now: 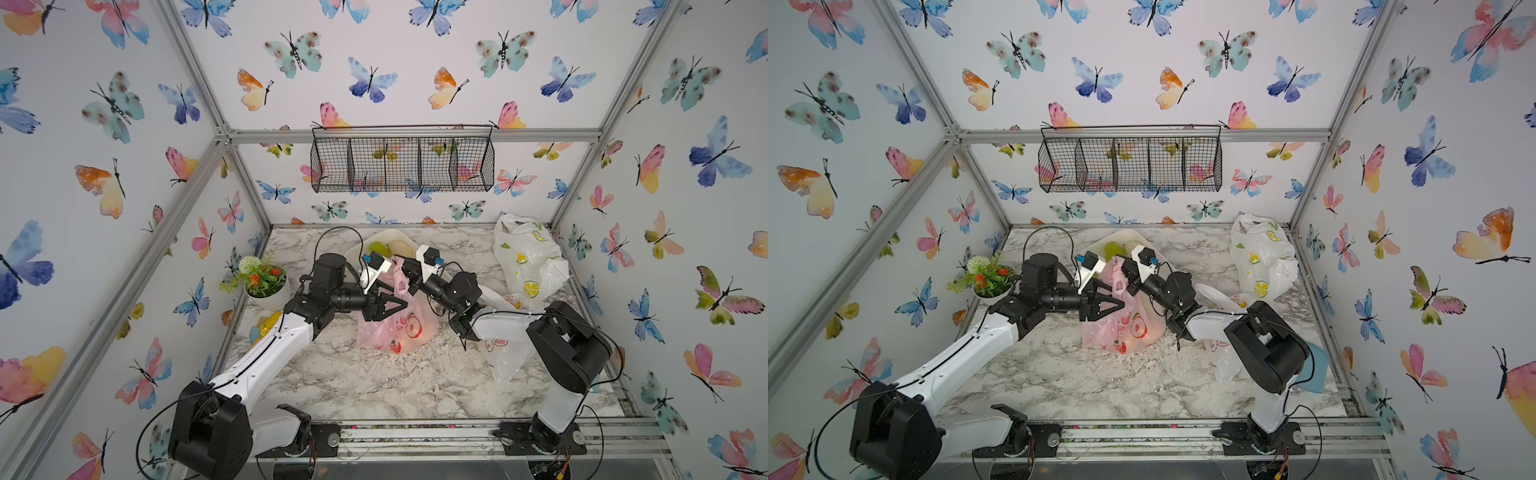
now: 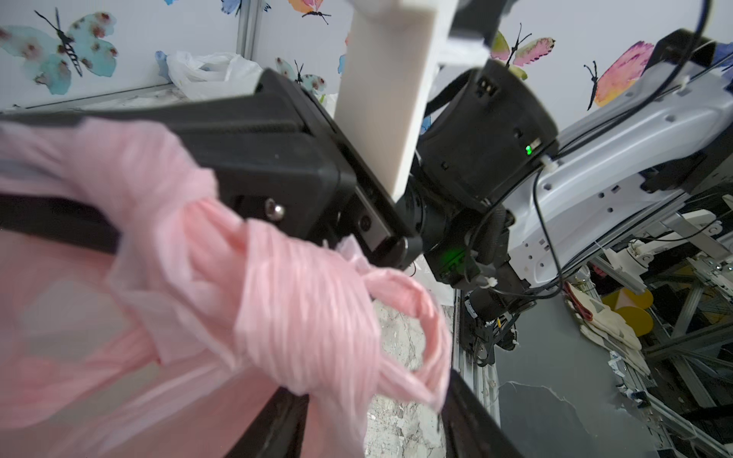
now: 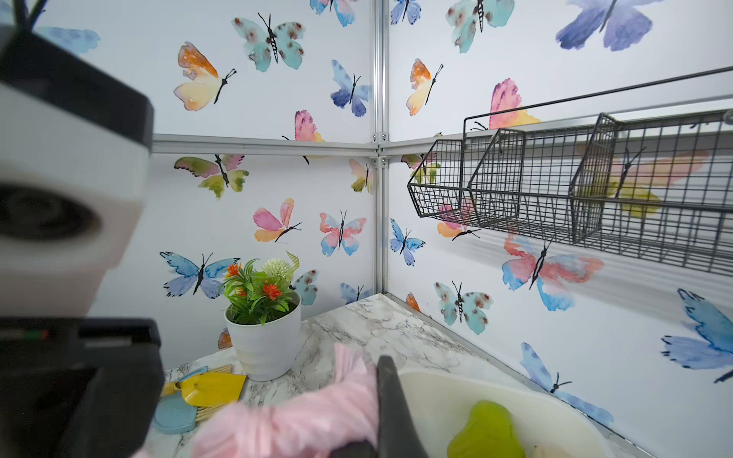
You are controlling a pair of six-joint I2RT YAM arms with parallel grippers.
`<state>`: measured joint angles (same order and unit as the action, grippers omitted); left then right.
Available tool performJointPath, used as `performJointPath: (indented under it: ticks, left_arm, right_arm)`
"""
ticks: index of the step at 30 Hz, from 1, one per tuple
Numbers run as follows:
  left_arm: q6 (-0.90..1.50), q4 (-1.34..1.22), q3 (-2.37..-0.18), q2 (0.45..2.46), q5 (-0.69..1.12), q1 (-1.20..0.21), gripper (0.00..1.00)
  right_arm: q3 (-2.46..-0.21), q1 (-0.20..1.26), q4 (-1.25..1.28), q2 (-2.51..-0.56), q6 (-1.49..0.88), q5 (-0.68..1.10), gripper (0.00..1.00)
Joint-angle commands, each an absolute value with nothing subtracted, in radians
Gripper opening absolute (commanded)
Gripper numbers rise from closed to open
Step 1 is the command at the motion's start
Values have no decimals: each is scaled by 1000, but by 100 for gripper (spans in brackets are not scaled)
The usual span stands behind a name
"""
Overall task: Place the pears into plastic bags & tie knots
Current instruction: Tie the plastic bag at the center of the board.
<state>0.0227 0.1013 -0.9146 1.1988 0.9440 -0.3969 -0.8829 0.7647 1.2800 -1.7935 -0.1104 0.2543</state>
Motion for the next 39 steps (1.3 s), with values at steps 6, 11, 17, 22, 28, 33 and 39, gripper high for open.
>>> performJointPath:
  ticks: [6, 11, 17, 22, 28, 33, 39]
  left_arm:
    - [137, 22, -910, 999, 982, -202, 55]
    - [236, -275, -841, 1121, 881, -212, 56]
    - [219, -347, -762, 1209, 798, -368, 54]
    - [344, -555, -642, 1246, 746, -507, 51]
    - [321, -534, -622, 1154, 738, -431, 53]
    - [208, -196, -706, 1045, 819, -295, 53]
    - [162, -147, -768, 1034, 821, -250, 54]
  right_arm:
    - [-852, 764, 1479, -1784, -182, 323, 2]
    - [-847, 774, 1493, -1774, -197, 352, 2]
    - [-864, 775, 1535, -1774, -277, 360, 3]
    - [-891, 775, 1568, -1795, -355, 401, 6]
    - [-829, 774, 1534, -1774, -364, 408, 10]
    - [-812, 773, 1516, -1766, -369, 398, 8]
    - [-816, 773, 1524, -1772, -390, 410, 6]
